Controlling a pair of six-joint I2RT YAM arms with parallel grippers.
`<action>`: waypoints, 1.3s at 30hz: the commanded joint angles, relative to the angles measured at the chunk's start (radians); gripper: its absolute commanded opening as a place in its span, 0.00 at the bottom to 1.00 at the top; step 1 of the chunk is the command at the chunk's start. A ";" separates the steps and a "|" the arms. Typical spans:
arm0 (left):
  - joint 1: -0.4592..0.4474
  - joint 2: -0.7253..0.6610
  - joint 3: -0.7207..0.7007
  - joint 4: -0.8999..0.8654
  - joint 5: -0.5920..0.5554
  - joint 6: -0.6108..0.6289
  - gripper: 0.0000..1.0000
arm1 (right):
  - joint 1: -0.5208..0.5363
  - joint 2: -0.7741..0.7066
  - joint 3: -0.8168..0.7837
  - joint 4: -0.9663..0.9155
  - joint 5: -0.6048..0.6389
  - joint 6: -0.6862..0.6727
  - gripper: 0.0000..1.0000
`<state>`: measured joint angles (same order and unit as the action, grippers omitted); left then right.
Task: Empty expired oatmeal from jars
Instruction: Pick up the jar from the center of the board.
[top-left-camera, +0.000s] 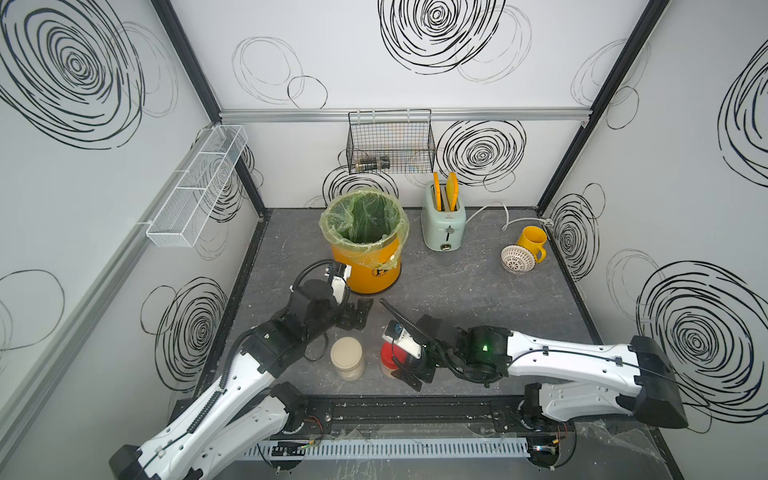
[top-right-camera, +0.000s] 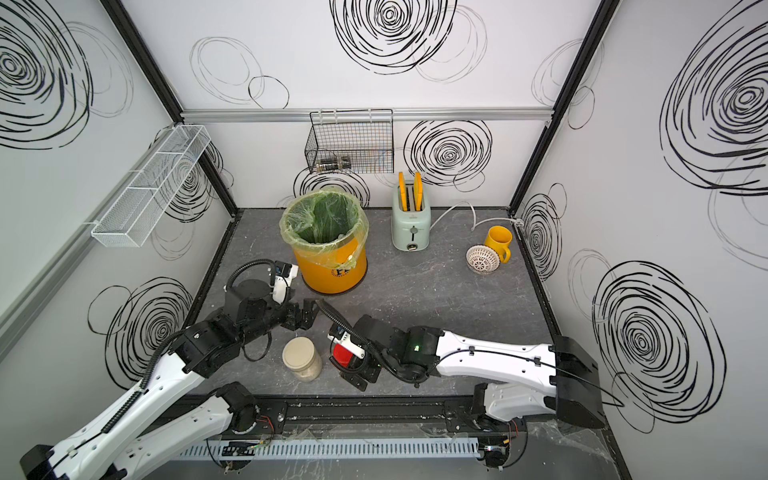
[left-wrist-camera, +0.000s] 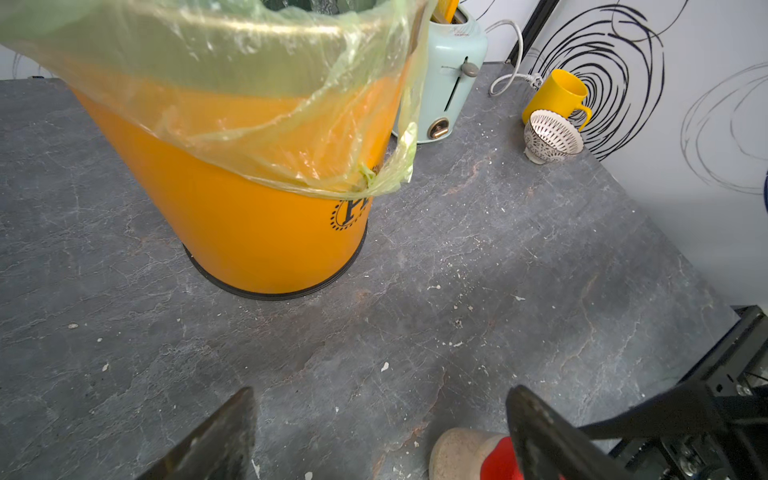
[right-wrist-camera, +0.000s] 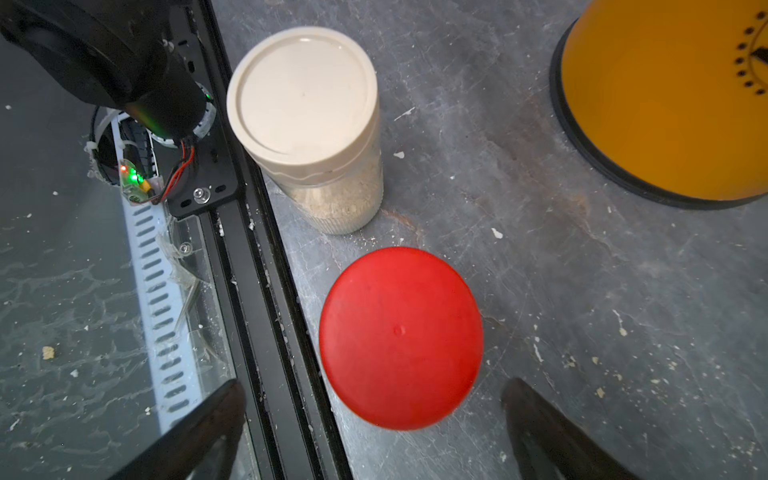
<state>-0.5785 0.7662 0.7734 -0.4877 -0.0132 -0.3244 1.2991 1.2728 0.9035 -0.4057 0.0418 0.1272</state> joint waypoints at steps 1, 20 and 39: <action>0.026 -0.015 -0.018 0.089 0.076 -0.020 0.96 | 0.004 0.048 0.025 -0.052 0.077 0.040 0.98; 0.032 0.016 -0.019 0.119 0.104 0.033 0.96 | -0.053 0.143 0.089 0.016 -0.033 0.008 0.99; 0.052 0.049 0.004 0.118 0.079 0.091 0.96 | -0.113 0.096 0.043 0.032 -0.077 0.039 0.75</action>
<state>-0.5343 0.8143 0.7467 -0.4080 0.0772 -0.2554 1.2045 1.3964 0.9630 -0.3862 -0.0307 0.1406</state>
